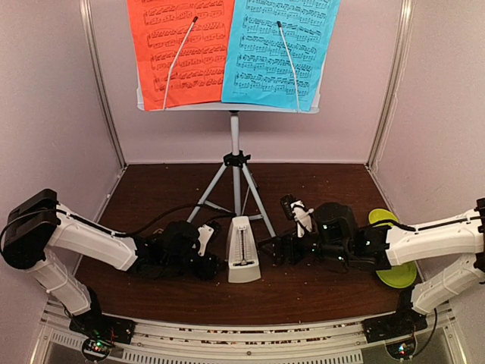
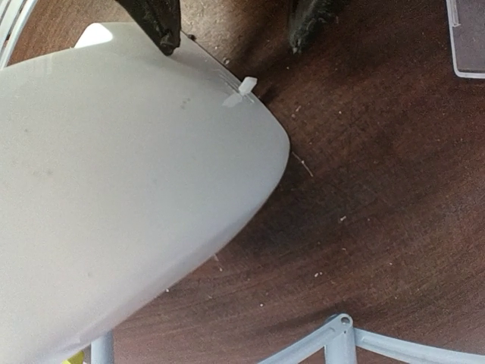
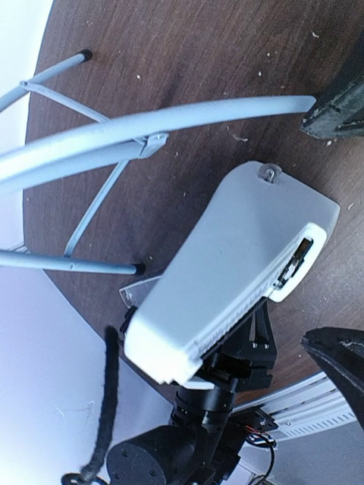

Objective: Set up the instrument practice props

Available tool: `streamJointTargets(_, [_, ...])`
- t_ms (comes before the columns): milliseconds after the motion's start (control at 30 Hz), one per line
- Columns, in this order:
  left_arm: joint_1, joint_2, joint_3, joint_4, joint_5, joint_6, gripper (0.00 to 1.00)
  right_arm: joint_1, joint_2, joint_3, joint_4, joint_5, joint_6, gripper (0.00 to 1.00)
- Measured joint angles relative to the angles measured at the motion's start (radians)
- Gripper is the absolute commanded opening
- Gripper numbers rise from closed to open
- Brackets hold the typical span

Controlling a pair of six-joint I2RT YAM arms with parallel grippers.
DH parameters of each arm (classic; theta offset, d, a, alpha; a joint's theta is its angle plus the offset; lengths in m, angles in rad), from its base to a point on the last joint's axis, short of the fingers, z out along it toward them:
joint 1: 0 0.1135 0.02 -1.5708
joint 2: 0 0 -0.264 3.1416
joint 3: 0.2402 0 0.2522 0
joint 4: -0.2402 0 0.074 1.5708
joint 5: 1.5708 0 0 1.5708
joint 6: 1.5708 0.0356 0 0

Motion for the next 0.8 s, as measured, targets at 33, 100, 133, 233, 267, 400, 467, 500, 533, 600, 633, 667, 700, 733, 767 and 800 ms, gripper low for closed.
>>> streamJointTargets(33, [0.0,0.0,0.0,0.0,0.0,0.0,0.51,0.006,0.005,0.006,0.001,-0.003,-0.002,0.85])
streamJointTargets(100, [0.0,0.0,0.0,0.0,-0.002,0.0,0.51,0.018,0.034,0.032,0.008,-0.013,-0.006,0.84])
streamJointTargets(133, [0.0,-0.001,0.0,-0.001,-0.004,0.0,0.51,0.02,0.054,0.049,0.013,-0.015,-0.007,0.84])
streamJointTargets(233, [0.0,-0.007,0.0,-0.005,-0.011,0.0,0.51,0.023,0.116,0.095,0.028,-0.022,-0.014,0.83])
streamJointTargets(267, [0.0,-0.011,0.0,-0.007,-0.013,0.0,0.51,0.023,0.131,0.105,0.032,-0.023,-0.016,0.83])
streamJointTargets(400, [0.0,-0.027,0.0,-0.01,-0.022,0.001,0.51,0.029,0.174,0.143,0.035,-0.022,-0.017,0.79])
streamJointTargets(467, [0.0,-0.032,0.0,-0.011,-0.024,0.001,0.51,0.029,0.185,0.158,0.036,-0.021,-0.016,0.75])
streamJointTargets(500, [0.0,-0.034,0.0,-0.011,-0.026,0.001,0.51,0.029,0.19,0.164,0.039,-0.021,-0.015,0.72])
streamJointTargets(533, [0.0,-0.035,0.0,-0.012,-0.026,0.001,0.51,0.029,0.193,0.169,0.04,-0.018,-0.016,0.7])
streamJointTargets(600, [0.0,-0.036,0.0,-0.013,-0.026,0.002,0.51,0.029,0.198,0.176,0.043,-0.011,-0.012,0.65])
streamJointTargets(633, [0.0,-0.037,0.0,-0.015,-0.026,0.002,0.51,0.029,0.199,0.176,0.044,-0.007,-0.011,0.64])
streamJointTargets(667, [0.0,-0.039,0.0,-0.016,-0.027,0.002,0.51,0.029,0.2,0.176,0.044,-0.002,-0.008,0.63])
streamJointTargets(700, [0.0,-0.039,0.0,-0.017,-0.028,0.002,0.51,0.029,0.202,0.177,0.044,0.003,-0.005,0.61])
streamJointTargets(733, [0.0,-0.04,0.0,-0.018,-0.03,0.002,0.51,0.029,0.204,0.177,0.044,0.008,-0.003,0.6])
streamJointTargets(767, [0.0,-0.042,0.0,-0.021,-0.032,0.003,0.51,0.03,0.206,0.177,0.044,0.012,0.0,0.58])
streamJointTargets(800, [0.0,-0.043,0.0,-0.024,-0.034,0.004,0.51,0.031,0.208,0.177,0.044,0.016,0.002,0.56])
